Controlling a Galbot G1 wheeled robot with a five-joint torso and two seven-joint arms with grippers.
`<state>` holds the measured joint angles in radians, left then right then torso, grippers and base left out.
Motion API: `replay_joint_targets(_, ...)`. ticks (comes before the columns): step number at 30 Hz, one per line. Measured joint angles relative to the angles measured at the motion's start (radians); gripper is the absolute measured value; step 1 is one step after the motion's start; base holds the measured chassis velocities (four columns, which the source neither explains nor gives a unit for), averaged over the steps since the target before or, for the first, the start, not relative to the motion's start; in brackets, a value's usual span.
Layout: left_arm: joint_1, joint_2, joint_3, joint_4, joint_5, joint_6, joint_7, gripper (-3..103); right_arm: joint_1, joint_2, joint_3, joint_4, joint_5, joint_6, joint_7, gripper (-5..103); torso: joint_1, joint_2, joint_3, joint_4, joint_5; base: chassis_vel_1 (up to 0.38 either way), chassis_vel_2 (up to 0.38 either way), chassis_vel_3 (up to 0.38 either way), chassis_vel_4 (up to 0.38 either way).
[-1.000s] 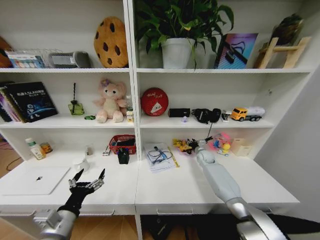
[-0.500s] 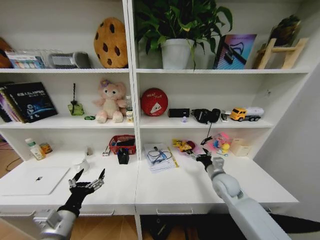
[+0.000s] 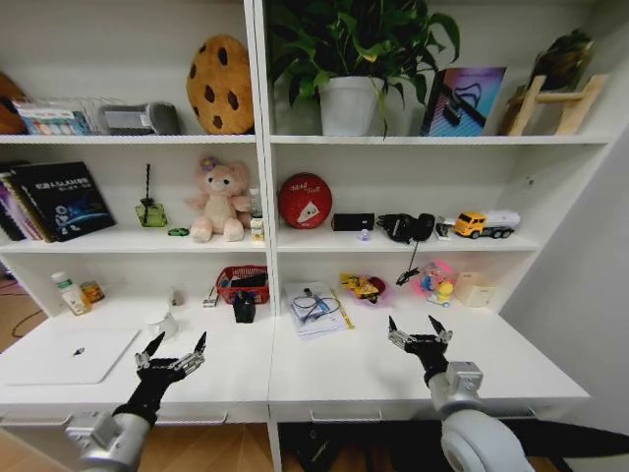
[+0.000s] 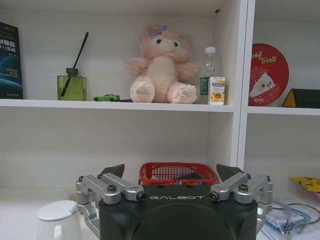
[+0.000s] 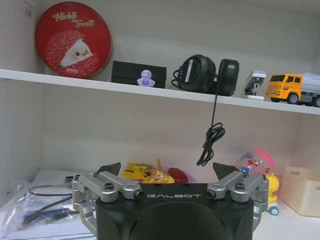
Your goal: Organize the objects on the table.
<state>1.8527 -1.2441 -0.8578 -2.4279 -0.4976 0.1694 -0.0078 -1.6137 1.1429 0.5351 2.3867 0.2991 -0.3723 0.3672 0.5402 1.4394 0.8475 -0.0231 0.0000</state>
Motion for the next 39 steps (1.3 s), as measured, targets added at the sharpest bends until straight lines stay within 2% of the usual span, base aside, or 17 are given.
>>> replay_joint_targets(5, 0.0, 0.0, 0.0, 0.0, 0.0, 0.0, 0.0, 100, -0.01, 0.003, -0.013, 0.012, -0.027, 0.0, -0.016, 100, 0.0, 0.0, 0.0, -0.0001, -0.0007, 0.185, 0.201, -0.206, -0.188)
replay_joint_targets(6, 0.0, 0.0, 0.0, 0.0, 0.0, 0.0, 0.0, 100, -0.011, 0.003, -0.019, 0.015, -0.035, -0.001, -0.022, 100, 0.0, 0.0, 0.0, 0.0003, 0.0005, 0.242, 0.268, -0.226, -0.231)
replay_joint_targets(9, 0.0, 0.0, 0.0, 0.0, 0.0, 0.0, 0.0, 100, -0.013, 0.006, -0.027, 0.017, -0.05, -0.002, -0.032, 100, 0.0, 0.0, 0.0, 0.0001, -0.0008, 0.237, 0.262, -0.222, -0.234)
replay_joint_targets(11, 0.0, 0.0, 0.0, 0.0, 0.0, 0.0, 0.0, 100, -0.015, 0.007, -0.029, 0.016, -0.059, -0.001, -0.041, 100, 0.0, 0.0, 0.0, -0.0003, 0.0005, 0.266, 0.272, -0.261, -0.264)
replay_joint_targets(13, 0.0, 0.0, 0.0, 0.0, 0.0, 0.0, 0.0, 100, -0.017, 0.007, -0.03, 0.013, -0.07, 0.002, -0.052, 100, 0.0, 0.0, 0.0, -0.0002, -0.0011, 0.278, 0.28, -0.293, -0.282)
replay_joint_targets(14, 0.0, 0.0, 0.0, 0.0, 0.0, 0.0, 0.0, 100, -0.016, 0.007, -0.032, 0.011, -0.072, 0.003, -0.055, 100, 0.0, 0.0, 0.0, 0.0001, 0.0005, 0.29, 0.336, -0.314, -0.286)
replay_joint_targets(26, 0.0, 0.0, 0.0, 0.0, 0.0, 0.0, -0.001, 100, 0.004, 0.004, -0.047, -0.008, -0.076, 0.009, -0.064, 100, 0.0, 0.0, 0.0, 0.0, -0.0006, 0.341, 0.358, -0.349, -0.34)
replay_joint_targets(30, 0.0, 0.0, 0.0, 0.0, 0.0, 0.0, 0.0, 100, 0.007, 0.003, -0.05, -0.015, -0.075, 0.009, -0.066, 100, 0.0, 0.0, 0.0, -0.0002, 0.0005, 0.356, 0.367, -0.364, -0.354)
replay_joint_targets(33, 0.0, 0.0, 0.0, 0.0, 0.0, 0.0, -0.001, 100, 0.008, 0.004, -0.057, -0.02, -0.069, 0.019, -0.068, 100, 0.0, 0.0, 0.0, 0.0, -0.001, 0.334, 0.331, -0.335, -0.345)
replay_joint_targets(35, 0.0, 0.0, 0.0, 0.0, 0.0, 0.0, 0.0, 100, 0.012, 0.006, -0.062, -0.032, -0.056, 0.043, -0.068, 100, 0.0, 0.0, 0.0, -0.0003, 0.0013, 0.333, 0.342, -0.345, -0.343)
replay_joint_targets(36, 0.0, 0.0, 0.0, 0.0, 0.0, 0.0, -0.001, 100, 0.014, 0.006, -0.062, -0.035, -0.051, 0.047, -0.068, 100, 0.0, 0.0, 0.0, 0.0, -0.0004, 0.32, 0.317, -0.265, -0.282)
replay_joint_targets(39, 0.0, 0.0, 0.0, 0.0, 0.0, 0.0, -0.002, 100, 0.017, 0.005, -0.062, -0.04, -0.036, 0.053, -0.064, 100, 0.0, 0.0, 0.0, -0.0001, -0.0013, 0.269, 0.275, -0.21, -0.264)
